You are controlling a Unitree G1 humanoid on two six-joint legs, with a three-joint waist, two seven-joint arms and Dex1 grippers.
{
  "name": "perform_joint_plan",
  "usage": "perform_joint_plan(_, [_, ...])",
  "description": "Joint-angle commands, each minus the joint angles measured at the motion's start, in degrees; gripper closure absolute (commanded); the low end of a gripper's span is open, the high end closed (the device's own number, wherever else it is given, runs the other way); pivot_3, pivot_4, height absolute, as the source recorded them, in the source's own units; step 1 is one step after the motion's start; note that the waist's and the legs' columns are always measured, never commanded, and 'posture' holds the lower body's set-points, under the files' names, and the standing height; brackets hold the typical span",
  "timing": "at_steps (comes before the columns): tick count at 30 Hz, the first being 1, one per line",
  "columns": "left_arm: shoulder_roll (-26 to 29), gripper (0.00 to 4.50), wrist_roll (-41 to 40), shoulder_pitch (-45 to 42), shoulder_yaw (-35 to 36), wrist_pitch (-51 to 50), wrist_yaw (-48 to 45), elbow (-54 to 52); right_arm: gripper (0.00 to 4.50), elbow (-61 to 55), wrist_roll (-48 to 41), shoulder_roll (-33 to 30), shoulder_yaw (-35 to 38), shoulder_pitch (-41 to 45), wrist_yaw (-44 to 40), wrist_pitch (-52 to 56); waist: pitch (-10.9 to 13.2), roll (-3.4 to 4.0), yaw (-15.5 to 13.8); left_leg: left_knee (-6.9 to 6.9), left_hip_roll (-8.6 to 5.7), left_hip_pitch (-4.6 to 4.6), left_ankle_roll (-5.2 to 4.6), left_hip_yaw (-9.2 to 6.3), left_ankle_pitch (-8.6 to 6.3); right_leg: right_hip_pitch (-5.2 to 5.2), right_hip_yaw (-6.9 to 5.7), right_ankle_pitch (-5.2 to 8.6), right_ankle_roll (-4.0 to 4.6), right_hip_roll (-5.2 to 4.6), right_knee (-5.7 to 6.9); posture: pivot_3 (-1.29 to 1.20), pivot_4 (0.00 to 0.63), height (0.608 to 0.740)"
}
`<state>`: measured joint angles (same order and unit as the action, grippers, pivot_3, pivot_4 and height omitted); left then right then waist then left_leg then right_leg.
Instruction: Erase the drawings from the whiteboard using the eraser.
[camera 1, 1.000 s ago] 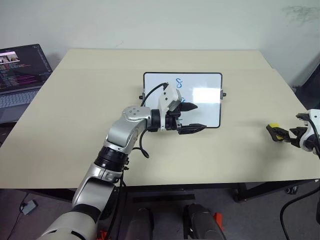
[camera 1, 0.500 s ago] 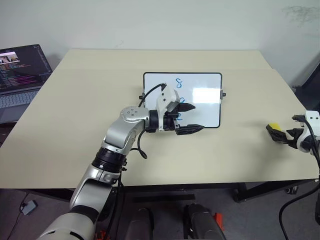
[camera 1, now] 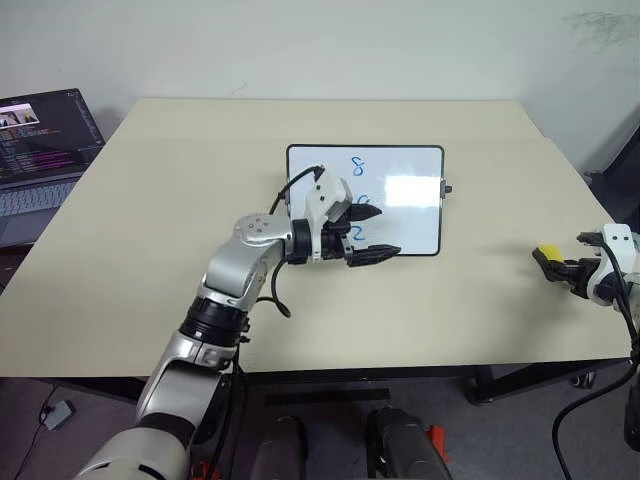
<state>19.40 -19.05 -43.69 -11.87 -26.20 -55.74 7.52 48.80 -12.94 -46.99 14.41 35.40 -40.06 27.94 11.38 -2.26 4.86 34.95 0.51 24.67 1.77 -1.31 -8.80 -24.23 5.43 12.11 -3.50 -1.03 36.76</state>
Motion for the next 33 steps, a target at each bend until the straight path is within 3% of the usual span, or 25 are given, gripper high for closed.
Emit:
perform_joint_plan(1, [-0.2,0.00,-0.3,-0.6,0.8,0.2,0.0,-1.9,3.36,-1.8,-0.7,-0.3,1.0,0.6,-0.6,-1.0,0.0,0.00,0.0,0.00,0.00,0.00,0.00,0.00,0.00,0.00,0.00,0.00,0.00,0.00,0.00,0.00,0.150,0.740])
perform_joint_plan(5, [0.5,0.00,-0.2,-0.8,1.5,0.4,0.1,-1.8,3.36,-5.8,-2.4,-0.5,2.2,0.4,-1.3,0.6,0.0,0.00,0.1,0.00,0.00,-0.01,0.00,0.01,0.00,0.00,0.02,0.00,-0.01,0.00,0.03,0.00,0.150,0.740])
perform_joint_plan(12, [4.2,0.00,1.8,-1.8,4.6,1.8,2.7,0.4,3.36,-23.3,-6.3,2.0,3.3,-2.7,1.0,6.8,0.0,0.00,0.1,0.00,0.05,-0.06,0.00,-0.03,0.00,0.00,0.02,0.00,0.00,0.07,0.12,0.00,0.150,0.740])
perform_joint_plan(19, [9.8,0.00,2.1,-2.3,11.2,2.8,5.7,0.6,3.36,-38.7,-11.8,6.4,3.3,-1.3,2.6,12.8,0.0,0.01,0.1,0.00,0.06,-0.05,0.00,-0.02,0.00,0.00,0.04,0.00,-0.01,0.07,0.10,0.00,0.150,0.740])
perform_joint_plan(26, [13.1,0.00,2.9,-0.3,12.4,1.7,6.9,-0.8,3.36,-44.4,-13.5,10.4,-0.1,3.9,3.7,15.0,0.0,0.01,-0.1,0.00,0.08,-0.05,0.00,-0.01,0.00,-0.01,0.02,-0.01,0.00,0.07,0.10,0.00,0.150,0.740])
perform_joint_plan(33, [14.4,0.00,3.4,2.3,13.0,-0.6,9.1,-4.1,3.36,-44.9,-9.7,13.4,-7.7,9.1,3.9,10.2,0.0,0.01,-0.1,-0.02,0.10,0.01,0.00,-0.02,0.00,-0.06,-0.02,0.00,0.01,0.06,0.08,0.00,0.150,0.740])
